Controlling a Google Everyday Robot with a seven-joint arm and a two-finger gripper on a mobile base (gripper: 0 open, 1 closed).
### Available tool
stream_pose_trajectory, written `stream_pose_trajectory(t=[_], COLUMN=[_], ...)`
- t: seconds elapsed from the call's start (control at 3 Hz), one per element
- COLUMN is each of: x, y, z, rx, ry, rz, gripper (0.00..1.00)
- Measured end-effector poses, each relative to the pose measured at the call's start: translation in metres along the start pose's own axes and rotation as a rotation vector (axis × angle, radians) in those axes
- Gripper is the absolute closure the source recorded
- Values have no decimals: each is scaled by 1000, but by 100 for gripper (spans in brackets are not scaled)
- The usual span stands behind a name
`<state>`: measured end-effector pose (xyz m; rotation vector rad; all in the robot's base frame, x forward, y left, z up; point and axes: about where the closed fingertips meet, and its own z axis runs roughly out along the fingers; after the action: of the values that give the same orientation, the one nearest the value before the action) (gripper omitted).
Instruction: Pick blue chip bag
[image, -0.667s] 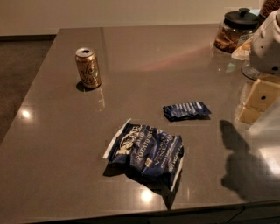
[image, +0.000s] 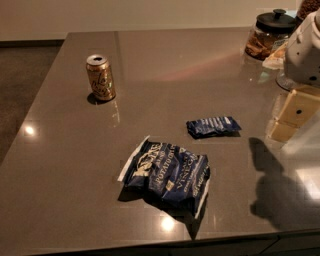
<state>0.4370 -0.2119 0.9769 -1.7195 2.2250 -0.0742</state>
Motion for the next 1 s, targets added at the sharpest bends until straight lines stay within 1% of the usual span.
stream_pose_trajectory(t=[0.33, 0.67, 1.0], x=[-15, -40, -68], y=[18, 51, 82], z=[8, 14, 28], rx=[-44, -102, -167], ry=[-71, -161, -231], rz=[28, 44, 41], gripper=[0, 0, 0])
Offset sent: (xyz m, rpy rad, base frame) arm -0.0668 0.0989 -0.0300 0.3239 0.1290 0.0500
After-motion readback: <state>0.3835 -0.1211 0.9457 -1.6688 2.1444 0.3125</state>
